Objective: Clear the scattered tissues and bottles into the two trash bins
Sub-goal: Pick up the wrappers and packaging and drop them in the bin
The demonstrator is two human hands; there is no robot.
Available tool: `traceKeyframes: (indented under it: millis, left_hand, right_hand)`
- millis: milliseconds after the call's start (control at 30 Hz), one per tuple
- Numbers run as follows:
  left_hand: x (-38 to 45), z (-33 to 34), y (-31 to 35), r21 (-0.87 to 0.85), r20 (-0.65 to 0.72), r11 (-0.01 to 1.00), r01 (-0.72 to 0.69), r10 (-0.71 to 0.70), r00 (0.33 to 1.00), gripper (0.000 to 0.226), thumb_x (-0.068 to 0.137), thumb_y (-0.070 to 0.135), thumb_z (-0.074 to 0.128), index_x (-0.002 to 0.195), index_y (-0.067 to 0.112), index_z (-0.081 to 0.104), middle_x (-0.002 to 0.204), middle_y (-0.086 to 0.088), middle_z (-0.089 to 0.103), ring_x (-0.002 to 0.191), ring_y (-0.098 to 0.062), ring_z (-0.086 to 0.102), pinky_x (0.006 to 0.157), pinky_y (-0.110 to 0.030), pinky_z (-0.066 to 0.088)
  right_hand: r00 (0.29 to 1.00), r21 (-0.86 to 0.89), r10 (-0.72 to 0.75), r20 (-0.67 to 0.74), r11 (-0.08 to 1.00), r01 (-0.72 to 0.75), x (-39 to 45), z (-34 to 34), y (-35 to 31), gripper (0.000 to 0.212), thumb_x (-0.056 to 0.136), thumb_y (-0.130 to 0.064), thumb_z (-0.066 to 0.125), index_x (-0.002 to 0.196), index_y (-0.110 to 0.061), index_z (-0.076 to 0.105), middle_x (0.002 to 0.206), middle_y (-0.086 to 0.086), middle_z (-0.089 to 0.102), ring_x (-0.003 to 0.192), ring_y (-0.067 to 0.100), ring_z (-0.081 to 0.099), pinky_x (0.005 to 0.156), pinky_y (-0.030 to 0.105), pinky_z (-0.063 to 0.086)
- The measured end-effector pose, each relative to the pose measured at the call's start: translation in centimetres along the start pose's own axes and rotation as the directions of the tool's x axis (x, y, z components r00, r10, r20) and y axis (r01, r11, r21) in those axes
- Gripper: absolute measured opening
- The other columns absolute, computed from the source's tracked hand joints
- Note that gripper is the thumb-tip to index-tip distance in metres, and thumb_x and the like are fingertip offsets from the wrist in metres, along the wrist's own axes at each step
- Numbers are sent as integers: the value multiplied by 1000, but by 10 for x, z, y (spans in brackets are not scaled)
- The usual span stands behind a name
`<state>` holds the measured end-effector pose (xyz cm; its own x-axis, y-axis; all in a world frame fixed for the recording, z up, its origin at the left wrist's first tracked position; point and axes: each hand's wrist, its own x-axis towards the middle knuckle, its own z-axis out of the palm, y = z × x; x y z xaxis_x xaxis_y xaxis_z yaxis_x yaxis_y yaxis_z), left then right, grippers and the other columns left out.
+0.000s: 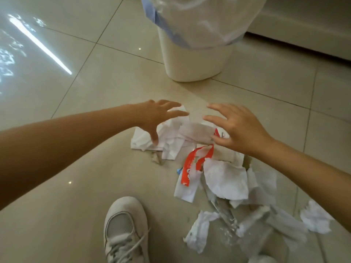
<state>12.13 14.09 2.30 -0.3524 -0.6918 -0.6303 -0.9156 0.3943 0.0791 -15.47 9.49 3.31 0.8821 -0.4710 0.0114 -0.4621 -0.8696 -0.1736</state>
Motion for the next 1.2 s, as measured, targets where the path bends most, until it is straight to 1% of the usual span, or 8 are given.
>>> traceKeyframes:
  millis: [100,200,333,467,633,800,1000,1200]
  left_hand:
    - [5,13,-4,266,124,959,-93,61,990,129,62,43,84,146,44,-13,159,4,-12,146,-26,2,109,-52,27]
    - [13,17,-4,315,107,938,-143,114,988,105,75,31,77,149,39,4,159,5,4,144,-24,16,108,-48,28]
    - [15,21,-1,284,-54,950,-132,154,987,54,87,29,64,136,31,41,135,5,47,112,-20,54,93,-36,40]
    - [9,25,-11,168,-330,974,-154,203,922,19,87,24,65,106,21,67,95,-1,69,77,-27,66,72,-36,45]
    - [-15,22,-26,68,-423,993,-100,119,898,15,87,21,67,102,20,68,90,2,69,65,-26,63,63,-31,43]
    - [-34,33,-33,-63,-330,998,-28,6,944,21,94,26,56,113,27,63,107,10,66,85,-18,64,67,-25,33]
    - [-37,50,-35,-86,-311,996,-24,-4,951,22,95,25,54,115,25,62,108,9,66,86,-19,64,67,-24,32]
    - [-48,45,-31,-81,-301,997,-9,-16,953,24,96,25,52,119,24,60,112,8,65,90,-18,64,70,-23,36]
  right_hand:
    - [999,36,35,33,999,-36,-11,12,-2,51,76,-36,74,123,-19,61,136,11,52,119,32,52,92,46,42]
    - [997,39,64,51,997,-66,-18,21,-3,53,76,-38,74,123,-20,60,137,10,51,119,31,52,93,46,42]
    - [981,84,181,74,979,-187,-20,28,-16,57,72,-42,75,124,-21,60,139,10,49,121,32,50,98,48,39]
    - [924,167,315,217,920,-353,-4,36,-50,79,73,-62,65,140,-27,40,154,7,27,137,30,30,112,51,25]
    - [847,140,368,384,883,-448,31,53,-89,110,70,-75,57,150,-27,-1,159,8,-9,146,31,-4,115,55,3]
    - [833,44,390,393,897,-440,59,72,-96,126,65,-75,63,148,-25,-17,156,10,-23,143,35,-17,113,60,-1]
    - [883,56,312,350,934,-352,63,86,-83,79,78,-58,62,144,-29,29,152,7,24,139,30,22,114,54,8]
    - [968,9,214,130,976,-217,55,88,-76,15,86,-17,54,93,-17,67,90,5,62,92,30,55,105,45,23]
